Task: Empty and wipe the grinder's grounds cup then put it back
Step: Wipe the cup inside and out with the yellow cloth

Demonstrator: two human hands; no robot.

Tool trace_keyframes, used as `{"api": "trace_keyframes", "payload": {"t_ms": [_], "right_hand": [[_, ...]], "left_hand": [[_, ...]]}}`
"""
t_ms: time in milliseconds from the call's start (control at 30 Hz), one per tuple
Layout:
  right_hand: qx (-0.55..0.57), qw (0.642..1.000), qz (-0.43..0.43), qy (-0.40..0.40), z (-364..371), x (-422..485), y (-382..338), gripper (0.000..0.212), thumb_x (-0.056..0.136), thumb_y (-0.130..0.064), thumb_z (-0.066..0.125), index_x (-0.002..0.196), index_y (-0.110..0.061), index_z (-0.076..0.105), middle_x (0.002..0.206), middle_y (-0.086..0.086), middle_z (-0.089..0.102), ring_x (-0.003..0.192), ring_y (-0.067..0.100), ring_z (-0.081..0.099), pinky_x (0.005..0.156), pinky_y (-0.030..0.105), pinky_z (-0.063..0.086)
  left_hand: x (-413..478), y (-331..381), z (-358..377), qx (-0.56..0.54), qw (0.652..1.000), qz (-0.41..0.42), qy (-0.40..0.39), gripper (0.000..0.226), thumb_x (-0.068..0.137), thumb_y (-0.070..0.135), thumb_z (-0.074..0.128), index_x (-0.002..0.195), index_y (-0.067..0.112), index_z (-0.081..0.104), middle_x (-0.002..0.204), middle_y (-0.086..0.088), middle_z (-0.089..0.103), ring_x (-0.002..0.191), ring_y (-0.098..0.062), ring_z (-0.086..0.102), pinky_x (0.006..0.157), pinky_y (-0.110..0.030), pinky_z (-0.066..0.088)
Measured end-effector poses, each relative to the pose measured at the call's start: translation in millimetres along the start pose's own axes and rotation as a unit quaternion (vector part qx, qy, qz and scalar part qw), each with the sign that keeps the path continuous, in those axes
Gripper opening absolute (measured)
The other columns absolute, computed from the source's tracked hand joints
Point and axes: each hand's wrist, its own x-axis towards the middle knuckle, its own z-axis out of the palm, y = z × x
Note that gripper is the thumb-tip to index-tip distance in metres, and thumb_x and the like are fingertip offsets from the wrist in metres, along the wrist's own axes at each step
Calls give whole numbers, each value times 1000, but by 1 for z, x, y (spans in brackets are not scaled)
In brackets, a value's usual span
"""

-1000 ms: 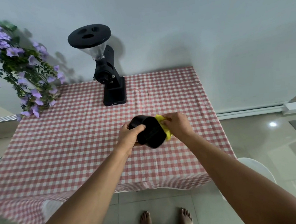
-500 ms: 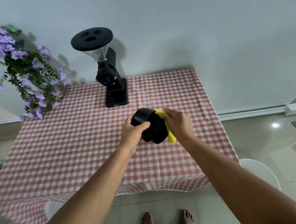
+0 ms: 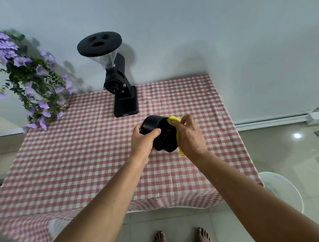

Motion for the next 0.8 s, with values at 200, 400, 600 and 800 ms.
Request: {"api": "trace_keyframes", "payload": {"t_ms": [200, 400, 600, 800], "right_hand": [[91, 995, -9, -34, 1, 2, -26, 40, 91, -8, 61, 130, -18, 61, 121, 3, 46, 89, 19, 50, 66, 27, 44], [136, 990, 31, -28, -4, 13, -12, 43, 98, -5, 49, 140, -16, 52, 124, 1, 50, 98, 27, 61, 76, 31, 51], [72, 996, -57, -18, -5, 5, -23, 42, 96, -7, 56, 137, -14, 55, 115, 10, 51, 75, 19, 48, 58, 29, 47], [18, 987, -147, -57, -6, 1, -16, 45, 96, -6, 54, 141, -13, 50, 119, 14, 51, 79, 28, 58, 58, 37, 53]], "left_hand": [[3, 5, 4, -19, 1000, 3, 12, 57, 76, 18, 82, 127, 19, 58, 111, -6, 72, 95, -22, 74, 72, -45, 65], [8, 17, -6, -9, 1000, 13, -10, 63, 73, 21, 82, 130, 24, 55, 112, -4, 72, 93, -21, 75, 68, -42, 65], [12, 21, -5, -7, 1000, 6, -3, 55, 74, 21, 81, 124, 23, 60, 108, -6, 74, 86, -20, 76, 58, -34, 61], [13, 17, -8, -27, 999, -20, 11, 46, 79, 17, 81, 120, 21, 60, 108, -10, 73, 90, -28, 75, 57, -35, 61]]}}
